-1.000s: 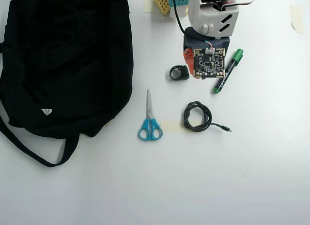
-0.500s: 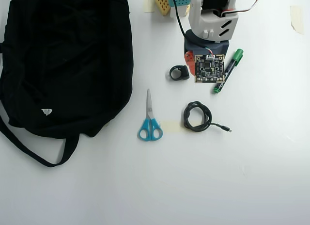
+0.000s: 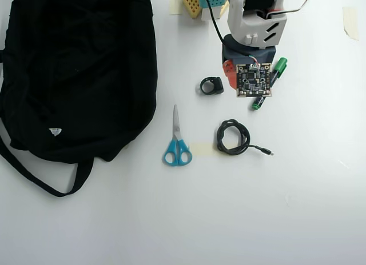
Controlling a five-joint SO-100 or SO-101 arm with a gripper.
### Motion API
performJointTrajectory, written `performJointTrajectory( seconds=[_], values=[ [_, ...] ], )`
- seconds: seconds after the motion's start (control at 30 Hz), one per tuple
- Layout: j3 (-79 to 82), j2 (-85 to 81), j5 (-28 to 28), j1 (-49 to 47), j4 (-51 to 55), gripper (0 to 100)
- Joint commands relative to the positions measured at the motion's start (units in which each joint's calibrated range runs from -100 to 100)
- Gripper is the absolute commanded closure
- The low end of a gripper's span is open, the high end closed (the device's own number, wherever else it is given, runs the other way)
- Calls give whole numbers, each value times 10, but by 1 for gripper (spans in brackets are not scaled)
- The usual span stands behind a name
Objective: Put the green marker into the black bag
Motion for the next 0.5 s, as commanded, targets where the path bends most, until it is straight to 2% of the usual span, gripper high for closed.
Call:
performJointTrajectory(
  seconds=[0.0,0.13,0.3,0.47],
  values=[
    [-3,-19,-1,-27,-1,98],
    [-3,-29,-1,-29,2,98],
    [-11,-29,-2,-58,68,97],
    [-2,-28,-67,-76,112,97]
  ],
)
